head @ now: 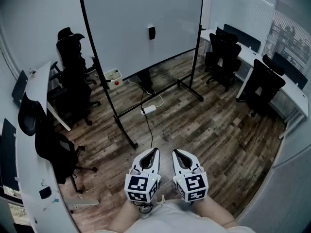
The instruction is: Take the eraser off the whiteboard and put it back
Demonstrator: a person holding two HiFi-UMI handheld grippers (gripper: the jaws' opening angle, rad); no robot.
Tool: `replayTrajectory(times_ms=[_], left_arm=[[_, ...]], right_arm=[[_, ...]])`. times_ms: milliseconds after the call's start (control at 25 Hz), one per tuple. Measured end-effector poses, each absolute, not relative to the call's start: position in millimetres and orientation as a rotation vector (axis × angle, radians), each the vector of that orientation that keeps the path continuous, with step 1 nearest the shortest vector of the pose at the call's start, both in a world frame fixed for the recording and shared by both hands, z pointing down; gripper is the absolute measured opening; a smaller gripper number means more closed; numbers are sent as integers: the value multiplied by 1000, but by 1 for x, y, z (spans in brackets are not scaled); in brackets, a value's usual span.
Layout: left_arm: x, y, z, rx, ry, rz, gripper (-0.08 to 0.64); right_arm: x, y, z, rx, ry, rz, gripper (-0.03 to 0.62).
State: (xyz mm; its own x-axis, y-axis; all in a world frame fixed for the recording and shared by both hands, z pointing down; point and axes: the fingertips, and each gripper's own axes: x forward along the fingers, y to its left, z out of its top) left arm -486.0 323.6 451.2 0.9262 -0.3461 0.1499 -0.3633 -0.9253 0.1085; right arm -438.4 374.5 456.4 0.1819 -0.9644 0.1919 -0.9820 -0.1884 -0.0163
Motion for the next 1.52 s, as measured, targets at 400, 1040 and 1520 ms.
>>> replayTrajectory(times_ms=[400,1040,1520], left_arm=[[-493,318,448,2926,-531,152,17],[-454,283,472,2922,-601,225,17],[-288,209,461,2914,-759,231,18]], right_arm=[[-440,372,452,2373,-1946,301,26],[-393,341,472,2388,-1996,408,28],[-220,257,466,2279,-2140,418,28]])
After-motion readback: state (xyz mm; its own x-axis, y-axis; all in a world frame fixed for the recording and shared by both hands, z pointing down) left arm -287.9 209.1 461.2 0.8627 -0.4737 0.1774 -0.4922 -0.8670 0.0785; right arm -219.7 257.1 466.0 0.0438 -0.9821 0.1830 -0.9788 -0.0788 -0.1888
